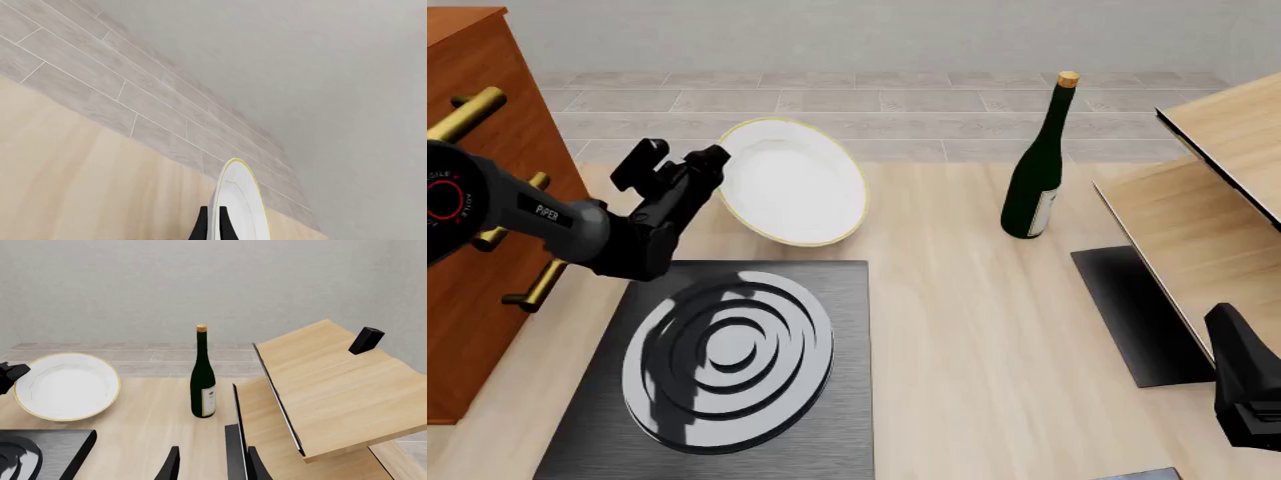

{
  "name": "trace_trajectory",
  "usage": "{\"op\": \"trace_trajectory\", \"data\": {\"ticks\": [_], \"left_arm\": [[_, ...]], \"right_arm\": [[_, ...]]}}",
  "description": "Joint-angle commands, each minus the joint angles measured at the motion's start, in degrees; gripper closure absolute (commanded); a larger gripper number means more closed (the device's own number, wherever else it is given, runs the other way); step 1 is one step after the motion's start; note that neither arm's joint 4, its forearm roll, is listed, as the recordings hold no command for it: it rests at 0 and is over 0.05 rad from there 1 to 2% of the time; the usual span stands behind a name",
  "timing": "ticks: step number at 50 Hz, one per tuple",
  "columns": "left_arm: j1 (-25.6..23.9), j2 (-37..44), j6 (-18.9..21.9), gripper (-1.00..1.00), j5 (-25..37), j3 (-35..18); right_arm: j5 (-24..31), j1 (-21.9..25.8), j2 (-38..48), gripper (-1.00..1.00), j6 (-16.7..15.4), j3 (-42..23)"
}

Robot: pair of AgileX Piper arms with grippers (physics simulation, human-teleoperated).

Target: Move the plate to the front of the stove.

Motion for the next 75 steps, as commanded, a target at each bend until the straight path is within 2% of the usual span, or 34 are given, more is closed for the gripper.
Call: {"op": "trace_trajectory", "data": {"ticks": [1, 75], "left_arm": [[0.7, 0.49, 0.27, 1.0, 0.46, -1.13], [4.89, 8.75, 2.67, 1.0, 7.15, -7.38]], "right_arm": [[0.0, 0.0, 0.0, -1.0, 0.01, 0.0], [0.0, -0.01, 0.01, -1.0, 0.01, 0.0]]}}
